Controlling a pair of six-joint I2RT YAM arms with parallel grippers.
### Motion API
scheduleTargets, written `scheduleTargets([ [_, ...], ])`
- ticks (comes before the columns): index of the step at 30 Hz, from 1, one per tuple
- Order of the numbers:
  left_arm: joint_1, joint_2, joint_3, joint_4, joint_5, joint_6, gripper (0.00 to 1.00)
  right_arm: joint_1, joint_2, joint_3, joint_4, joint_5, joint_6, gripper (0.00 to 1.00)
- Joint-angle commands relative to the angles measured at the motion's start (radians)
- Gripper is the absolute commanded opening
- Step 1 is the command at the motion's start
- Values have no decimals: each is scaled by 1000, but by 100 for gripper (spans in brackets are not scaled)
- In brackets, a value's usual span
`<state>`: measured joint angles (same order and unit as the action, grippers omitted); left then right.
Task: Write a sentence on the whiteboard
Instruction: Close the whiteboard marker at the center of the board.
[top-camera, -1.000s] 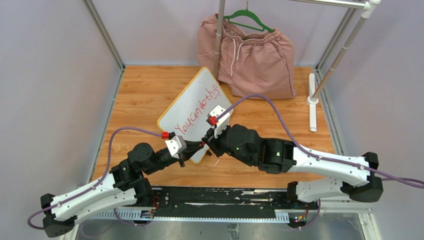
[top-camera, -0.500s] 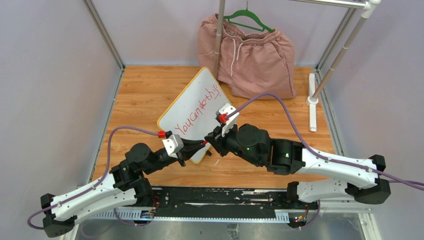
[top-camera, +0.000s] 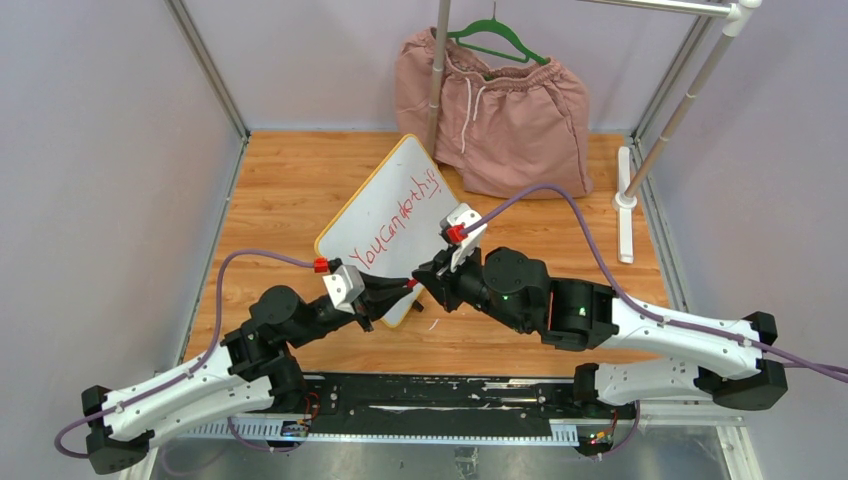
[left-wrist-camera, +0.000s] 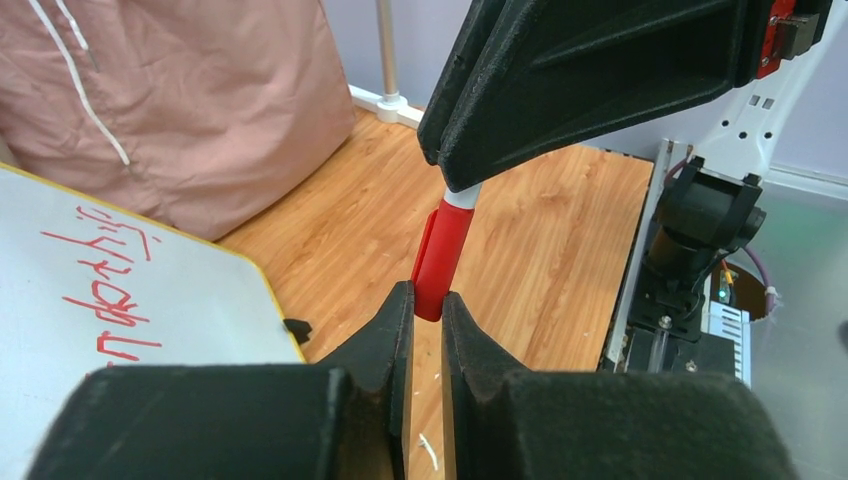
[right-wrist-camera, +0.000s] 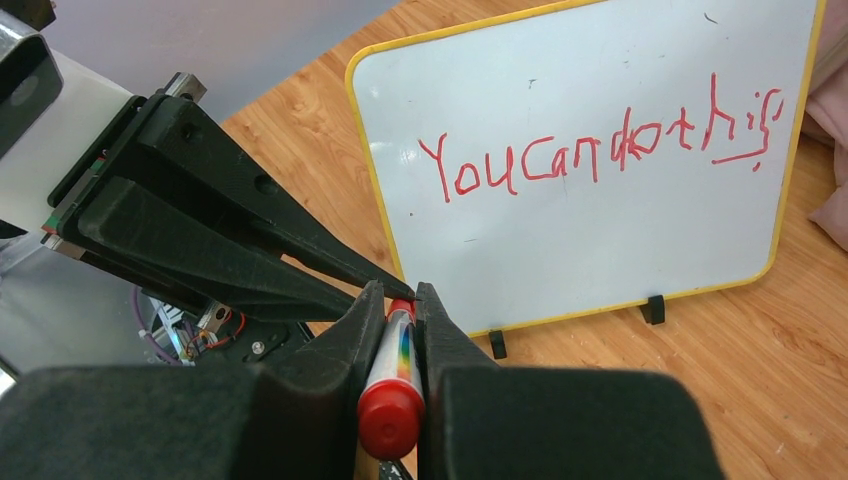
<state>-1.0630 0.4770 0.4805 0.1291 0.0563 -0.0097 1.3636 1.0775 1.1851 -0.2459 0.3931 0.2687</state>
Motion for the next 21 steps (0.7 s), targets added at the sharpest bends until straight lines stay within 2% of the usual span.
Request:
scheduleTargets([
  [1,-14,-8,66,212,60,-43,14,-11,20,-36,-41,-12,11,0],
  [15,-15,-12,19,211,45,-50,46,-11,-22,-38,-38,0,28,0],
  [18,-14,-19,7,211,36,-49,57,-11,-41,-38,-36,7,28,0],
  [21,-14,-41,-7,204,13,-41,73,-11,-77,-46,-28,13,26,0],
])
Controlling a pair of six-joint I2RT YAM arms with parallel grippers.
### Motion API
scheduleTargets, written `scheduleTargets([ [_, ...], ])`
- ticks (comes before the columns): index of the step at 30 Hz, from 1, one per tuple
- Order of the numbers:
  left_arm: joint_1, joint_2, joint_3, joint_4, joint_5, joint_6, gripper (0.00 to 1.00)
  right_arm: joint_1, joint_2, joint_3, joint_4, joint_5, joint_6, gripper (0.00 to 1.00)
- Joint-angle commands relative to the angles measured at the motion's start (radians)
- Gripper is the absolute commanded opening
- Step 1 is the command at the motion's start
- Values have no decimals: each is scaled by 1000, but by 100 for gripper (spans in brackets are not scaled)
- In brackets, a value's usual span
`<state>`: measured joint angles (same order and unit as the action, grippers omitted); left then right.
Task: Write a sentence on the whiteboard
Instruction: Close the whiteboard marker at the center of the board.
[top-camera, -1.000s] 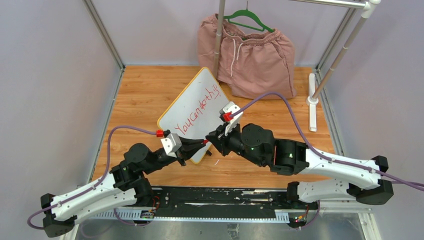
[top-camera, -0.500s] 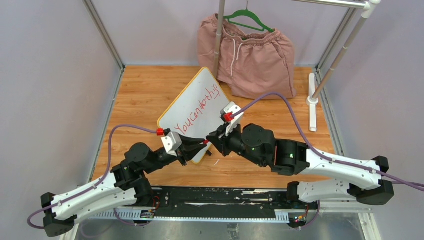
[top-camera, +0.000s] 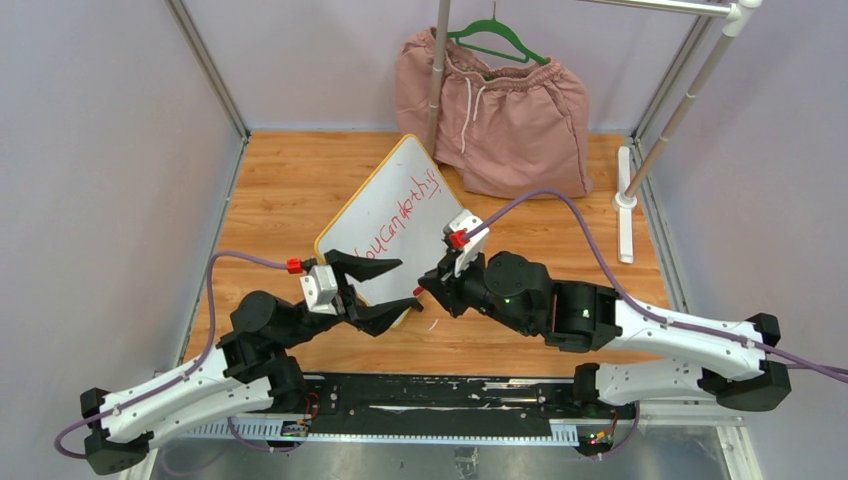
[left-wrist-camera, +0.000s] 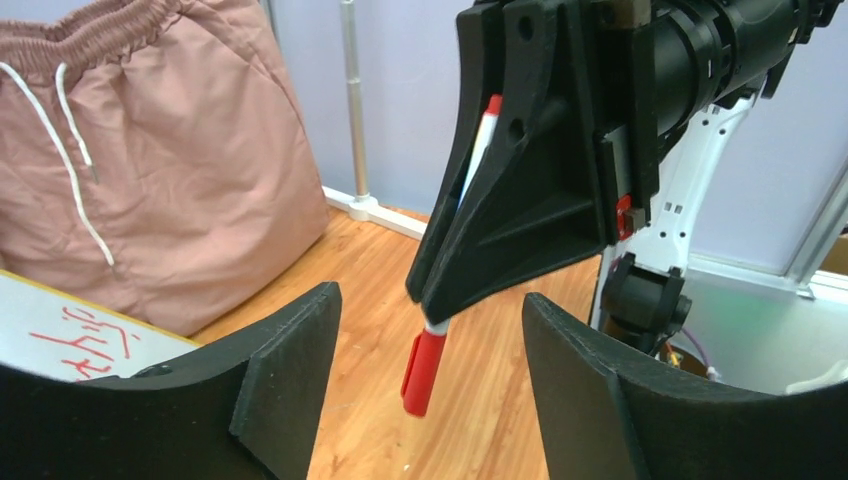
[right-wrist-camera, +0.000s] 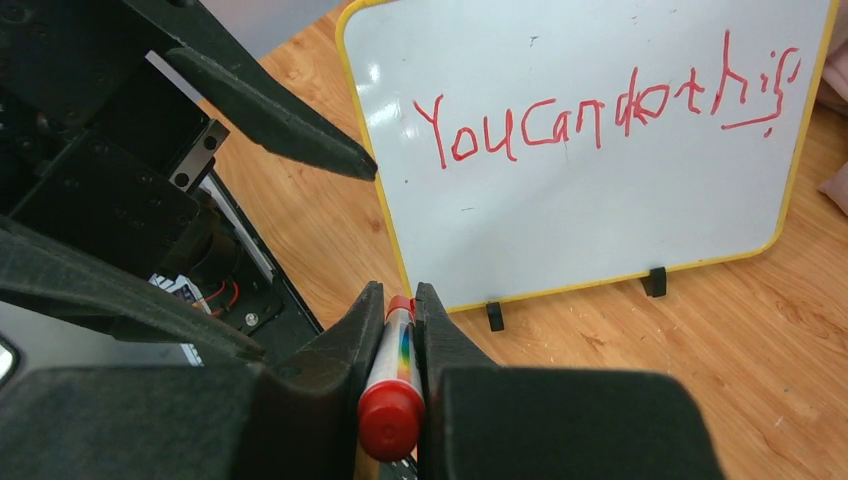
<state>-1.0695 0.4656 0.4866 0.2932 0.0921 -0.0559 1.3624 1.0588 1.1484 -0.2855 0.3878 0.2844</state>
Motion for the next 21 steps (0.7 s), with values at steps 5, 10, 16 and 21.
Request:
scheduleTargets([
  [5,-8,-38,-9,-29,-29,41,100,-9,-126,-45,51,-34,1,0],
  [10,-7,20,75,-144,37,87,100,-9,-161,-68,89,-88,-9,0],
  [16,-7,165,234,-309,94,137,100,-9,-174,-84,130,-108,-14,0],
  [21,-8,190,253,-301,127,168,100,-9,-178,-87,131,-106,-12,0],
])
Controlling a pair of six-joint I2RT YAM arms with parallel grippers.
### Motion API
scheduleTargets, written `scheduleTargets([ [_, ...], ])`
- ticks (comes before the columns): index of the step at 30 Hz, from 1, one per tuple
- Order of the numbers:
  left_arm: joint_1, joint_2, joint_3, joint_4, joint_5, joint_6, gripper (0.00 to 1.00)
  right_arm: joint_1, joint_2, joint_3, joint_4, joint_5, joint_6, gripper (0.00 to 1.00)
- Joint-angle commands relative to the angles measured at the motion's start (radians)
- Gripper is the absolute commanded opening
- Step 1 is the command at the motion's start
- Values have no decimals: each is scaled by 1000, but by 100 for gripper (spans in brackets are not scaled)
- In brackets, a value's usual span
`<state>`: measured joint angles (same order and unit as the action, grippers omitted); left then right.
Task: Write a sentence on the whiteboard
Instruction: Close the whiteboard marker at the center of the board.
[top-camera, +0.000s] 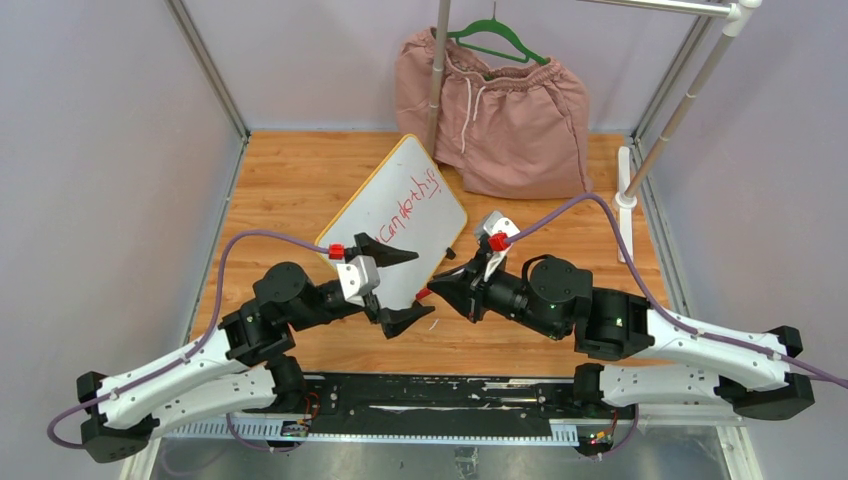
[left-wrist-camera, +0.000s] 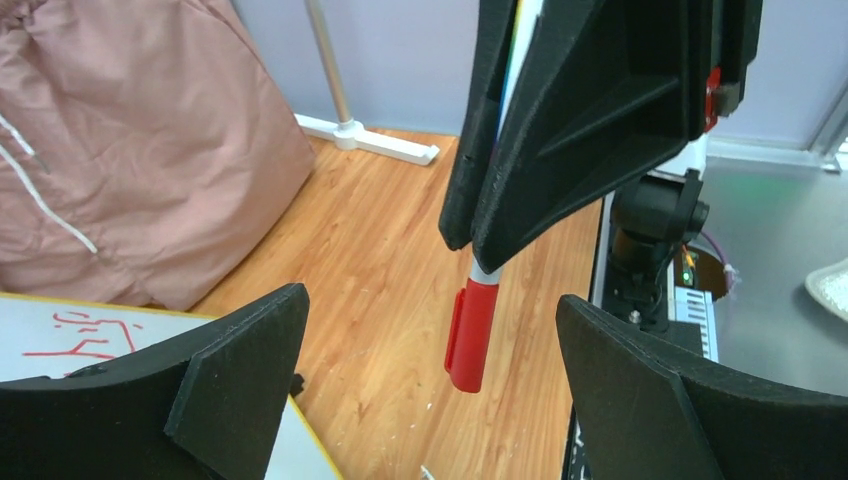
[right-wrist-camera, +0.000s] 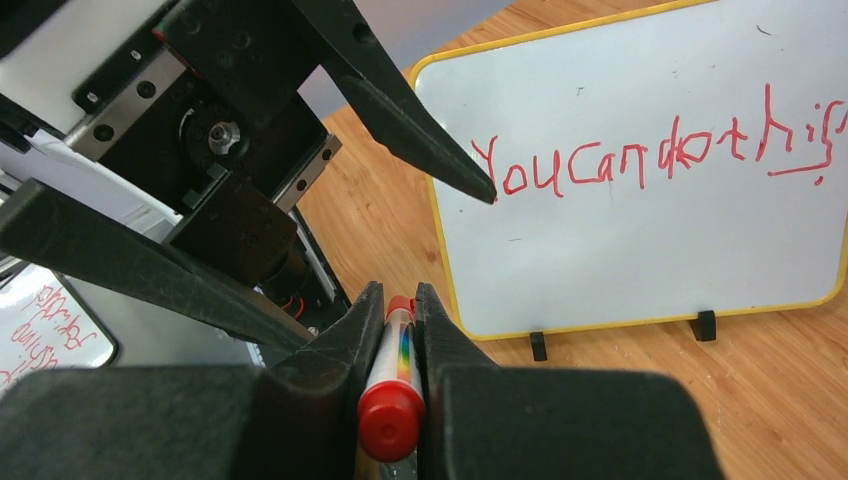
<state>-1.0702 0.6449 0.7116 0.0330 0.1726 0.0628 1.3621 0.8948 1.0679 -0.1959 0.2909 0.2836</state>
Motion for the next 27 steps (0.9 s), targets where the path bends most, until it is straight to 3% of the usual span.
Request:
scheduleTargets([
  [1,-7,12,29,-45,44,52,100,-9,-19,-8,43,-8,-11,0],
  [6,-8,10,17,-61,26,57,97,-9,-33,-6,39,-6,-10,0],
  [9,-7,16,18,-71,25,63,85,-9,-32,-9,36,-4,-9,0],
  [13,-7,35,41,-98,48,71,60,-9,-28,-8,37,-2,-10,0],
  [20,-8,41,53,-78,57,50,53,-9,-16,-1,39,-6,-1,0],
  [27,-7,37,56,-47,39,35,34,-9,-4,4,40,-7,3,0],
])
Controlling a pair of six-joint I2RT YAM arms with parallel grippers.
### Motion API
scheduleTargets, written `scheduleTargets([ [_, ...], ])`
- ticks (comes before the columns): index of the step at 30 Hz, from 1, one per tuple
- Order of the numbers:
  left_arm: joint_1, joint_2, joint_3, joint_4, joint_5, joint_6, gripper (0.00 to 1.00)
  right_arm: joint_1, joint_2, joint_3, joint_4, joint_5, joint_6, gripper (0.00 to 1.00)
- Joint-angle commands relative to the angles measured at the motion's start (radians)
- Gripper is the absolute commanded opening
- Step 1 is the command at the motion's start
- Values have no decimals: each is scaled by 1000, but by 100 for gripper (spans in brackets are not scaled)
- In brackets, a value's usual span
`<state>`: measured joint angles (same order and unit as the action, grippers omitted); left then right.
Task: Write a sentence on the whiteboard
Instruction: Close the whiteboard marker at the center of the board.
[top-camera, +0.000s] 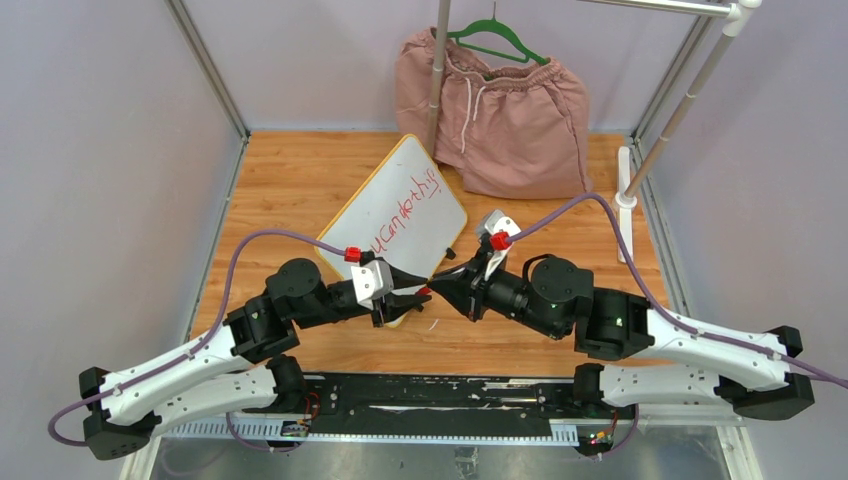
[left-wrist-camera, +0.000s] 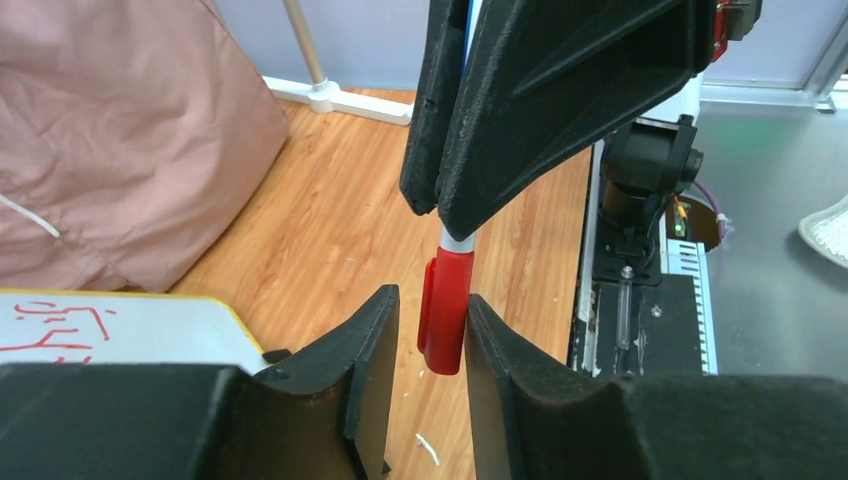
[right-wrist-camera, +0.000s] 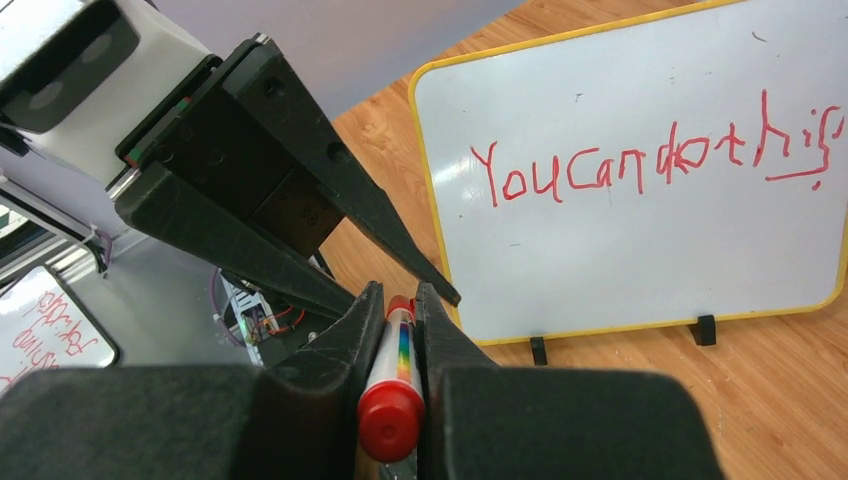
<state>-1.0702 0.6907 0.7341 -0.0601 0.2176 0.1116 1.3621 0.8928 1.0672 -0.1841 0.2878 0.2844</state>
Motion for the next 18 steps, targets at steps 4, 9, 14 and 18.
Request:
scheduleTargets([
  [4,-7,-9,39,54,-8,-19,19,-8,-2,10,25,-4,6,0],
  [9,-7,-5,35,55,4,-31,9,-8,6,14,22,-10,9,0],
  [14,-7,9,48,57,-3,-44,0,-8,30,22,4,-10,12,0],
  [18,-7,15,63,55,-3,-51,0,-8,51,19,-6,-4,22,0],
])
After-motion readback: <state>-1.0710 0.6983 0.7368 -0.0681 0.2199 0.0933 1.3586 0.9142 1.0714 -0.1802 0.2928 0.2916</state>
